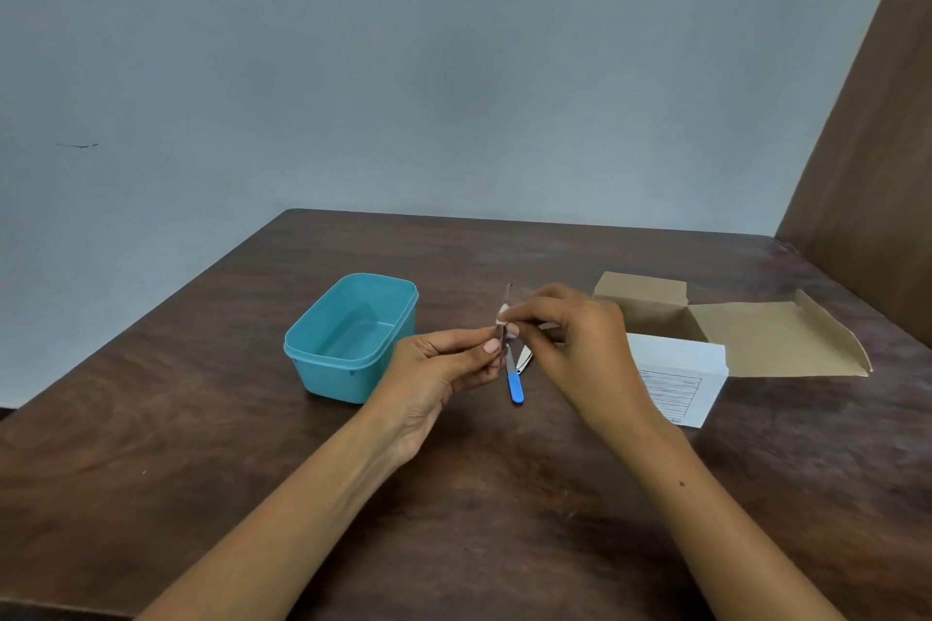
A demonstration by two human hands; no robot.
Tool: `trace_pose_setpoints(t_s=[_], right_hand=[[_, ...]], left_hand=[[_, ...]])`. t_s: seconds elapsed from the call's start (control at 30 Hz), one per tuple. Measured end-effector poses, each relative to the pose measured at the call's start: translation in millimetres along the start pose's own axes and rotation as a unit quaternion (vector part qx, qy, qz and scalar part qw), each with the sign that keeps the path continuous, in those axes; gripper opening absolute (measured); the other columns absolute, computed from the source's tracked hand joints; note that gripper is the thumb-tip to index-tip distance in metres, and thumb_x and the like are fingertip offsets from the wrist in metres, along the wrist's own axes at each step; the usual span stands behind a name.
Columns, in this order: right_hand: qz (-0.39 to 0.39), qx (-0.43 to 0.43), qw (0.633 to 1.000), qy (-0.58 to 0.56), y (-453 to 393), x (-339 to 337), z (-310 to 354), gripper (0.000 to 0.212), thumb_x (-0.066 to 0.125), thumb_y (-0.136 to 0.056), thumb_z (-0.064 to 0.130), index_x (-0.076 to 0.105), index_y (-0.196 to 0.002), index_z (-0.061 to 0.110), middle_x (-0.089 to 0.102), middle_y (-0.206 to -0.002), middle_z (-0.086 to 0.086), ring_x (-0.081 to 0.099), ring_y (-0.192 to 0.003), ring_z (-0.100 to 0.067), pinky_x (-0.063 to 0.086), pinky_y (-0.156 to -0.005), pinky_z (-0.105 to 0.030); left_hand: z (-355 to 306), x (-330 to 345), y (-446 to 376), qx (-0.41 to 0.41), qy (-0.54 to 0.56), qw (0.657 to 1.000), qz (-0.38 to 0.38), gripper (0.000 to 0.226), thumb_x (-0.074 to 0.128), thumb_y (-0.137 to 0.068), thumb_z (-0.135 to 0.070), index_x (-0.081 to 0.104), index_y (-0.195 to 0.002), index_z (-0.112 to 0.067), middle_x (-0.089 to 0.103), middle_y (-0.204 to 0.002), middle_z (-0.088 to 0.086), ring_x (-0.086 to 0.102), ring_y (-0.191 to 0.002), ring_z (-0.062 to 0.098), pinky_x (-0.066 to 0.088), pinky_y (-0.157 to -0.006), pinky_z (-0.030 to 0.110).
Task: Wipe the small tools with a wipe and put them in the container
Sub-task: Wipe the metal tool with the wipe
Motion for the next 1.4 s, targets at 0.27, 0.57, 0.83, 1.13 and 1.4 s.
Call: trace_pose_setpoints(t_s=[0.27, 0.57, 0.83, 1.13, 1.4], right_hand=[[-0.002, 0.003, 1.000, -0.023, 0, -3, 6, 0.018, 0.071, -0.076, -0.002, 0.076, -0.087, 0.011, 0.069, -0.085, -0.003, 0.064, -0.072, -0.009, 0.047, -0.067, -0.006], [-0.074, 0.003, 0.997, 0.008, -1, -8, 4, 0.016, 0.070, -0.079, 0.000, 0.075, -0.089, 0.010, 0.068, -0.086, -0.006, 0.063, -0.071, -0.015, 0.049, -0.064, -0.014], [-0.104, -0.003, 0.994, 0.038, -1, -8, 4, 0.018, 0.068, -0.079, -0.003, 0.075, -0.092, 0.007, 0.067, -0.087, -0.008, 0.063, -0.071, -0.017, 0.049, -0.062, -0.021], [-0.035, -0.024, 0.999, 0.000, 3, 1, 11, 0.015, 0.068, -0.077, 0.000, 0.075, -0.087, 0.009, 0.066, -0.081, -0.006, 0.063, -0.068, -0.017, 0.056, -0.061, -0.033], [-0.053, -0.025, 0.998, -0.021, 5, 4, 12, 0.014, 0.066, -0.077, 0.005, 0.076, -0.085, 0.011, 0.067, -0.080, -0.003, 0.063, -0.069, -0.012, 0.053, -0.062, -0.027]], left_hand=[[-3, -1, -1, 0.006, -0.004, 1.000, 0.000, 0.018, 0.065, -0.080, 0.003, 0.073, -0.095, 0.000, 0.074, -0.086, 0.012, 0.070, -0.075, 0.013, 0.056, -0.064, 0.020], [-7, 3, 4, 0.012, -0.037, 0.999, 0.017, 0.018, 0.064, -0.079, 0.005, 0.075, -0.087, -0.006, 0.074, -0.078, 0.009, 0.069, -0.066, 0.010, 0.055, -0.059, 0.018], [-10, 1, 5, 0.041, -0.103, 0.994, 0.021, 0.020, 0.066, -0.078, 0.005, 0.076, -0.086, -0.010, 0.075, -0.077, 0.008, 0.069, -0.067, 0.012, 0.054, -0.059, 0.019], [-10, -4, 0, 0.088, -0.121, 0.989, -0.011, 0.020, 0.067, -0.079, 0.005, 0.075, -0.092, -0.007, 0.075, -0.082, 0.011, 0.069, -0.072, 0.016, 0.057, -0.064, 0.022], [-9, -6, -1, 0.145, -0.147, 0.978, -0.017, 0.022, 0.067, -0.079, 0.007, 0.073, -0.097, -0.004, 0.076, -0.079, 0.006, 0.070, -0.071, 0.014, 0.056, -0.064, 0.020]])
Point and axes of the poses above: each hand's wrist, its own y-axis away from the middle knuckle, its own x-axis out of the palm, z = x × y, the point moved 2 cm from there along -y, towards the middle knuckle
